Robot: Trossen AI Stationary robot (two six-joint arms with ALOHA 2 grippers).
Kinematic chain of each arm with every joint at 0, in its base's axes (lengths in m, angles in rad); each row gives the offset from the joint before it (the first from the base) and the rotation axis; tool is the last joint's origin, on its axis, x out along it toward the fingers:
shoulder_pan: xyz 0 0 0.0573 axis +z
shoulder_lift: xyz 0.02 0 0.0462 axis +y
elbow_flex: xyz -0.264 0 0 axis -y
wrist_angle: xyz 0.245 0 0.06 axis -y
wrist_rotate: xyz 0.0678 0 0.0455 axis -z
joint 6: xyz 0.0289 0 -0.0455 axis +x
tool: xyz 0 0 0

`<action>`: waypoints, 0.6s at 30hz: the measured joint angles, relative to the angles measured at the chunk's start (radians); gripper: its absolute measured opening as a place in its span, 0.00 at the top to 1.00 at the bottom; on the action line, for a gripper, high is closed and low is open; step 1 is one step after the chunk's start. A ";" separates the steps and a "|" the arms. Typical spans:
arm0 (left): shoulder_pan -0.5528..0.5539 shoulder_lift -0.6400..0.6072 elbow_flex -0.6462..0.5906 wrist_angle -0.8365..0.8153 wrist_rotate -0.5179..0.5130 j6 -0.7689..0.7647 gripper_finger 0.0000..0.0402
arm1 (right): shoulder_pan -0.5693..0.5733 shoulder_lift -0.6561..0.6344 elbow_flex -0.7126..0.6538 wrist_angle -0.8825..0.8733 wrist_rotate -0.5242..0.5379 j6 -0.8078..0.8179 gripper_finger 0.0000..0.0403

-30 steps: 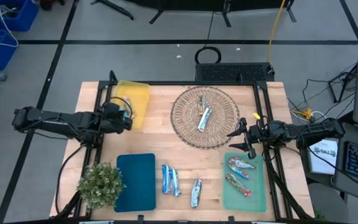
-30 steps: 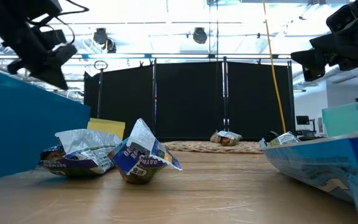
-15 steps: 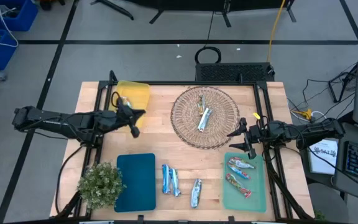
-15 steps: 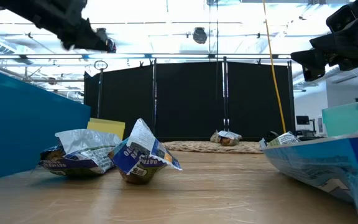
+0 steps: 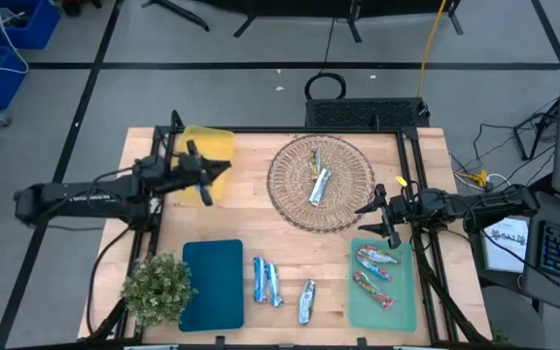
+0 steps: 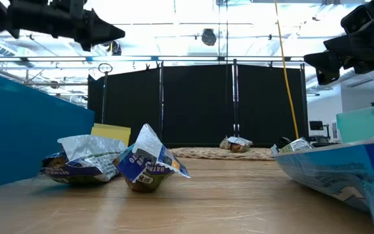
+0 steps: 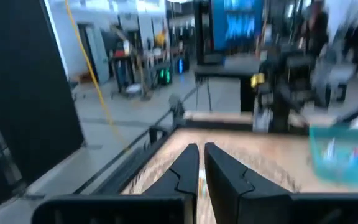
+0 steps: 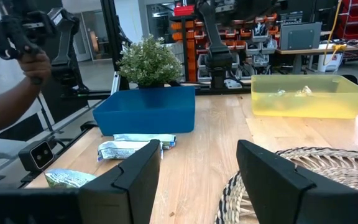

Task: Pick and place Granola Bars by type
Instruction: Put the yellow granola bar into the yellow bin

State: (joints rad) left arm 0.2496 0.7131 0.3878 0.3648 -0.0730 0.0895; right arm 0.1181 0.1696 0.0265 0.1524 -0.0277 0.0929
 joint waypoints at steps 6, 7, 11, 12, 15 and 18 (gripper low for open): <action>0.218 0.055 -0.100 0.263 0.216 -0.150 0.91 | 0.000 0.000 0.000 0.000 0.000 0.000 0.50; 0.238 0.075 -0.110 0.291 0.246 -0.172 0.91 | 0.000 0.000 0.000 0.000 0.000 0.000 0.50; 0.258 0.180 -0.112 0.370 0.332 -0.206 0.91 | 0.000 0.000 0.000 0.000 0.000 0.000 0.50; 0.253 0.211 -0.103 0.377 0.339 -0.205 0.91 | 0.000 0.000 0.000 0.000 0.000 0.000 0.50; 0.231 0.304 -0.062 0.403 0.343 -0.192 0.91 | 0.000 0.000 0.000 0.000 0.000 0.000 0.50; 0.208 0.389 -0.013 0.404 0.343 -0.175 0.91 | 0.000 0.000 0.000 0.000 0.000 0.000 0.50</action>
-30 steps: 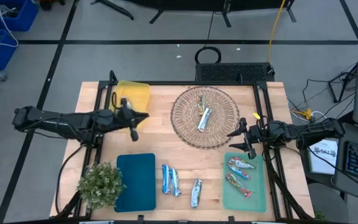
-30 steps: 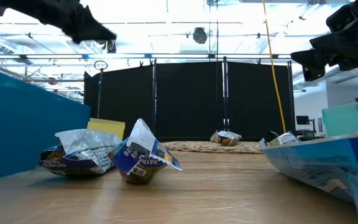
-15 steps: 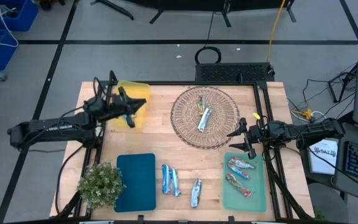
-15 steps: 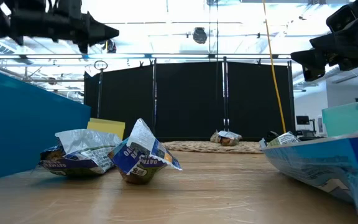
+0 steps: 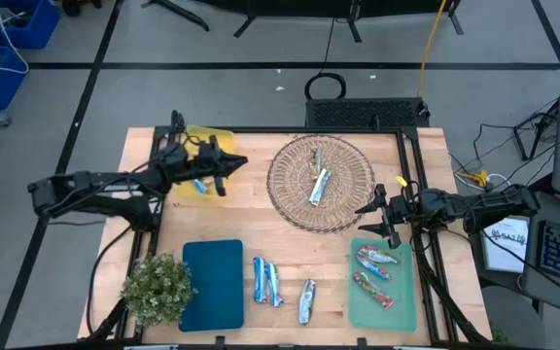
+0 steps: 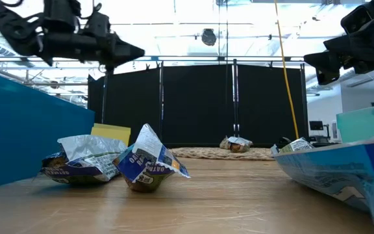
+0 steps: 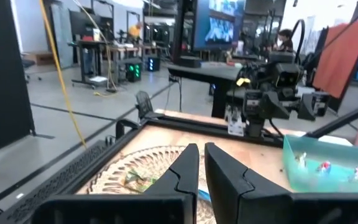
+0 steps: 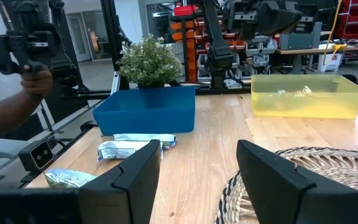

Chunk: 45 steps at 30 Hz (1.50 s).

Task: Pick and place Granola Bars by type
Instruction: Put the yellow granola bar into the yellow bin

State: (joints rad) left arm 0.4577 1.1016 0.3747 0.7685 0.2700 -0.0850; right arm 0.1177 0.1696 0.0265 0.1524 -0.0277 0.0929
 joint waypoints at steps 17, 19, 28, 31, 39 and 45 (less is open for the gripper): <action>0.045 -0.078 0.053 -0.295 -0.028 0.030 0.91 | 0.000 0.000 0.000 0.000 0.000 0.000 0.50; 0.061 -0.147 0.053 -0.416 -0.027 0.030 0.91 | 0.000 0.000 0.000 0.000 0.000 0.000 0.50; 0.056 -0.433 -0.069 -0.512 0.001 0.034 0.91 | 0.000 0.000 0.000 0.000 0.000 0.000 0.50; 0.051 -0.513 -0.141 -0.504 0.001 0.028 0.91 | 0.000 0.000 0.000 0.000 0.000 0.000 0.50; 0.051 -0.668 -0.273 -0.504 0.034 -0.011 0.91 | 0.000 0.000 0.000 0.000 0.000 -0.001 0.50; 0.051 -0.747 -0.303 -0.502 0.136 -0.023 0.91 | 0.000 0.000 0.000 0.002 0.000 -0.009 0.50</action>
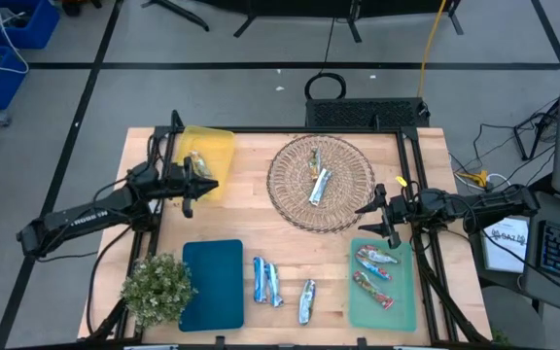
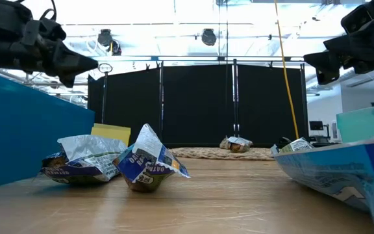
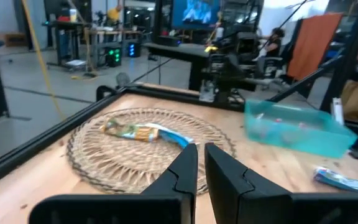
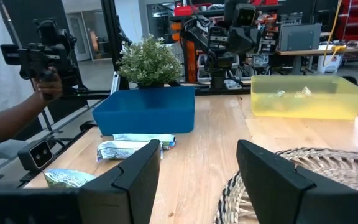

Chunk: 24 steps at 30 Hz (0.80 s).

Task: Pick and place Granola Bars by type
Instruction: Put the yellow granola bar into the yellow bin

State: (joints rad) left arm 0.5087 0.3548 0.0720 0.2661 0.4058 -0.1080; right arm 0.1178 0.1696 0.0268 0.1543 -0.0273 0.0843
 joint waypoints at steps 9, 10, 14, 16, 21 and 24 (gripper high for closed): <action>0.000 -0.106 -0.025 -0.057 0.008 -0.007 0.91 | 0.000 0.000 0.000 0.119 0.000 -0.066 0.50; 0.000 -0.116 -0.025 -0.076 0.007 -0.006 0.91 | 0.000 0.000 0.000 0.138 0.000 -0.067 0.50; 0.000 -0.148 -0.025 -0.140 -0.015 -0.006 0.91 | 0.000 0.000 0.000 0.205 0.000 -0.070 0.50; 0.000 -0.160 -0.025 -0.169 -0.022 -0.007 0.91 | 0.000 0.000 0.000 0.227 0.000 -0.070 0.50; 0.000 -0.183 -0.025 -0.204 -0.022 -0.003 0.91 | 0.000 0.000 0.000 0.247 0.000 -0.070 0.50; 0.000 -0.193 -0.025 -0.218 -0.043 0.000 0.91 | 0.000 0.000 0.000 0.247 0.000 -0.070 0.50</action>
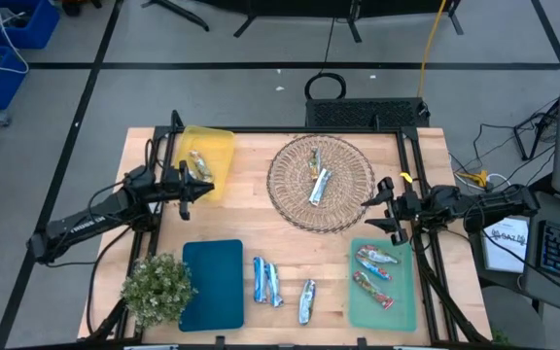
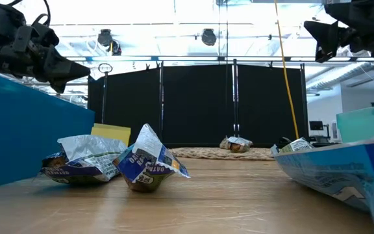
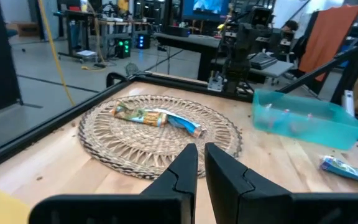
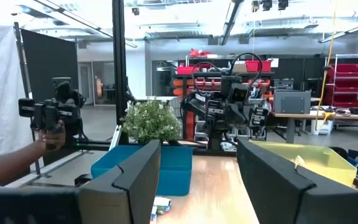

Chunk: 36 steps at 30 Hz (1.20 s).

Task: Pick and place Granola Bars by type
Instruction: Put the yellow granola bar into the yellow bin

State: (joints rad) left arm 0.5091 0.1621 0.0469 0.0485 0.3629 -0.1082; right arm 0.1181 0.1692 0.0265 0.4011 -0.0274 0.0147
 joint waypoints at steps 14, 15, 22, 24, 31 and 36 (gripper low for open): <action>-0.038 -0.085 0.001 -0.083 -0.308 -0.033 0.91 | 0.000 0.000 0.000 0.003 0.000 0.056 0.50; -0.050 -0.099 0.001 -0.109 -0.335 -0.034 0.91 | 0.000 0.000 0.000 -0.001 0.000 0.058 0.50; -0.164 -0.158 0.003 -0.125 -0.436 -0.014 0.91 | 0.000 0.000 0.000 -0.034 0.000 0.060 0.50; -0.192 -0.157 0.003 -0.123 -0.475 -0.008 0.91 | 0.000 0.001 0.000 -0.042 0.014 0.060 0.50; -0.259 -0.158 0.003 -0.120 -0.499 -0.003 0.91 | -0.001 0.055 0.000 -0.047 0.293 0.095 0.50; -0.290 -0.157 0.003 -0.121 -0.495 0.000 0.91 | -0.001 0.143 0.000 -0.024 0.339 0.135 0.50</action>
State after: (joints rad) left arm 0.2190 0.0055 0.0500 -0.0730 -0.1318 -0.1078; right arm 0.1174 0.3119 0.0267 0.3773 0.3112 0.1496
